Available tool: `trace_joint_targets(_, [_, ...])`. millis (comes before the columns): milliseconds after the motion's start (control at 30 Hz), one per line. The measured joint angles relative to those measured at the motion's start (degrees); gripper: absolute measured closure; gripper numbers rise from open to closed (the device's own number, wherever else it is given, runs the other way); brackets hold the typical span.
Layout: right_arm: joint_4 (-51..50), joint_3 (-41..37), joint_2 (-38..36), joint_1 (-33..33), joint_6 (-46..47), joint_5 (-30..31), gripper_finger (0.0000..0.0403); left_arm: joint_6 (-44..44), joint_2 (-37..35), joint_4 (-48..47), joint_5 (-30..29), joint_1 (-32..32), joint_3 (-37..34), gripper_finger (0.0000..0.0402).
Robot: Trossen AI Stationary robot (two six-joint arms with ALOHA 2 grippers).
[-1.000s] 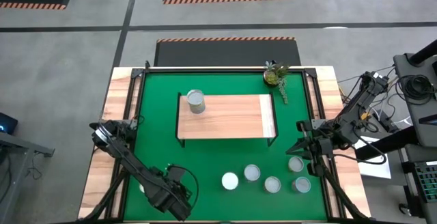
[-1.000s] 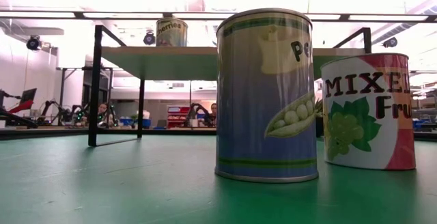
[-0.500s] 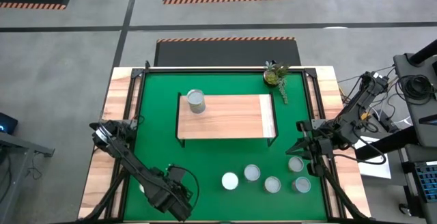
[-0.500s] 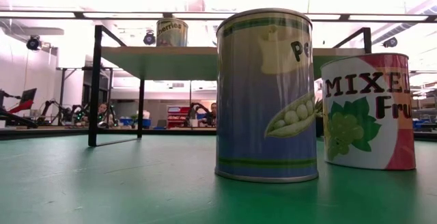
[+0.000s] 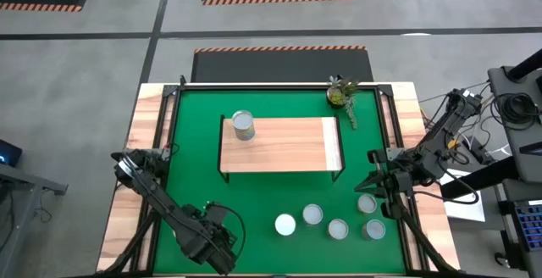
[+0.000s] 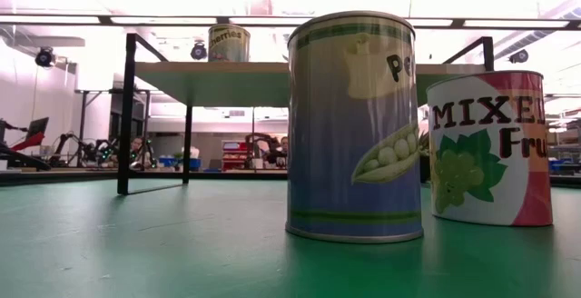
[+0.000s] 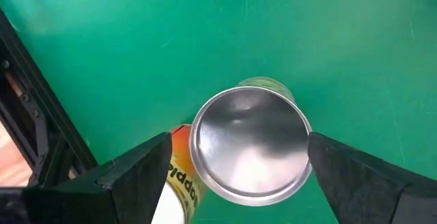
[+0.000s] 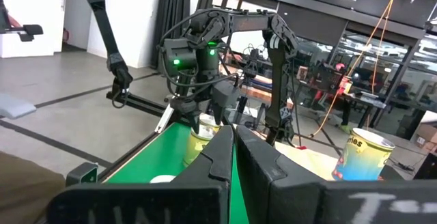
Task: Pick and place cans onto a shelf
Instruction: Put the canned pears on the shelf
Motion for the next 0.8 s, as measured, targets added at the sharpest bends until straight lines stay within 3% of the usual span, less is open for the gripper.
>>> trace_joint_targets(533, [-0.04, 0.01, 0.0, 0.01, 0.02, -0.02, 0.0394, -0.82, -0.13, 0.81, -0.55, -0.22, 0.02, 0.0075])
trace_joint_targets(800, [-0.03, 0.01, 0.0, 0.0, 0.5, -0.02, 0.0394, 1.13, -0.24, 2.03, -0.42, -0.28, 0.12, 0.0007])
